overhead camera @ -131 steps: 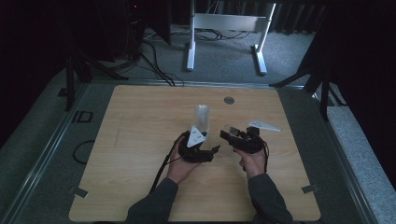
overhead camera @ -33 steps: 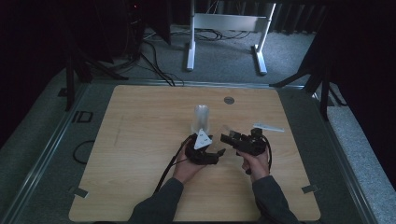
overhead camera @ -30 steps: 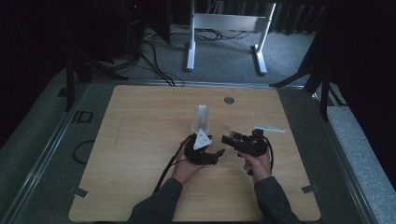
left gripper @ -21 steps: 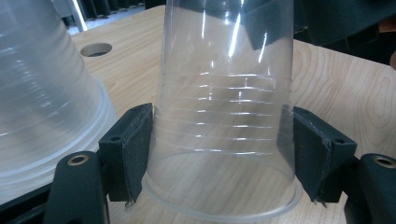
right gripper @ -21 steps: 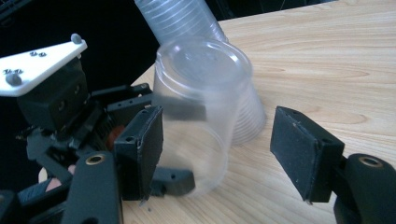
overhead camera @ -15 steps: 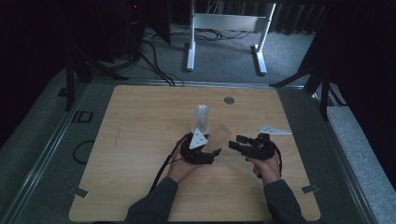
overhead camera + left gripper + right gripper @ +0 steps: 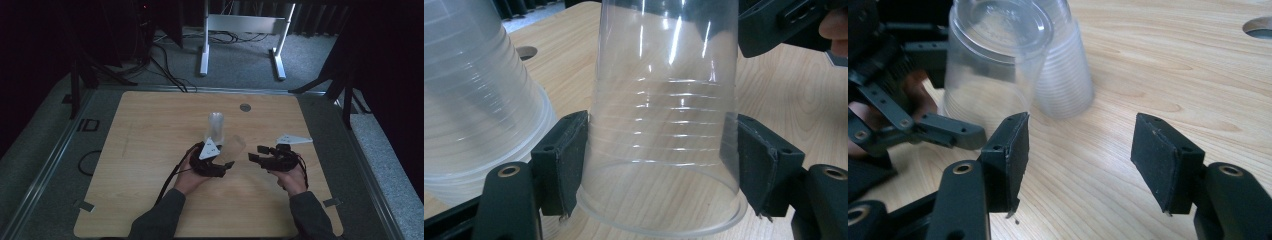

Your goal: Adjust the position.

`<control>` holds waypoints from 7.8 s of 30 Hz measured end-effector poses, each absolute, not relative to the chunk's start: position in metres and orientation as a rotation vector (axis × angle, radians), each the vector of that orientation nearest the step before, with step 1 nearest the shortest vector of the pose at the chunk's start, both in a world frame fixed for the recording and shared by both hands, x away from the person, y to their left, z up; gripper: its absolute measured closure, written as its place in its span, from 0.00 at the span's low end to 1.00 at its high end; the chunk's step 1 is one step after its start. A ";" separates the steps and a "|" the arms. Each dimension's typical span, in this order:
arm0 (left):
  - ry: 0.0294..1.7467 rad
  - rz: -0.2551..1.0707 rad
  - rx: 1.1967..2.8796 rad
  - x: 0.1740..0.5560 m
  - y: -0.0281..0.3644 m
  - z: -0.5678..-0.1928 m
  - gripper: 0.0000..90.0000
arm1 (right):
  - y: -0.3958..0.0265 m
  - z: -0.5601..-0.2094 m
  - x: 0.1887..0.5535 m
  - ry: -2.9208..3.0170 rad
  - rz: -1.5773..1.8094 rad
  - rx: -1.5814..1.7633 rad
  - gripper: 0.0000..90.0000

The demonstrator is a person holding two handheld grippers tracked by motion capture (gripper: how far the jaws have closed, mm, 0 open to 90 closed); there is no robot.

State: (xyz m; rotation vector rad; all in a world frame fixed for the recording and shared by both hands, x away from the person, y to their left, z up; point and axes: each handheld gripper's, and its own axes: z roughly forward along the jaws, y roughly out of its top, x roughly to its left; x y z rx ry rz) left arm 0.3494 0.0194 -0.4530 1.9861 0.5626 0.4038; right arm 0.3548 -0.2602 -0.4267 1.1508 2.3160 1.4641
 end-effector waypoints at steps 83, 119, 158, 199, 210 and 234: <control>0.266 0.288 2.375 0.352 0.030 -0.444 0.33 | -0.216 -0.389 0.353 2.777 0.713 0.463 0.52; 0.161 0.316 2.480 0.343 0.014 -0.451 0.33 | -0.192 -0.395 0.349 2.910 0.620 0.300 0.42; 0.057 0.394 2.556 0.330 0.002 -0.454 0.33 | -0.168 -0.413 0.348 2.990 0.378 0.210 0.37; 0.047 0.370 2.543 0.330 0.001 -0.454 0.31 | -0.164 -0.420 0.344 2.974 0.375 0.119 0.47; 0.097 0.352 2.519 0.332 0.003 -0.452 0.19 | -0.167 -0.420 0.344 2.976 0.377 0.137 0.47; 0.154 0.416 2.415 0.334 0.008 -0.438 0.20 | -0.198 -0.429 0.355 2.923 0.391 0.356 0.46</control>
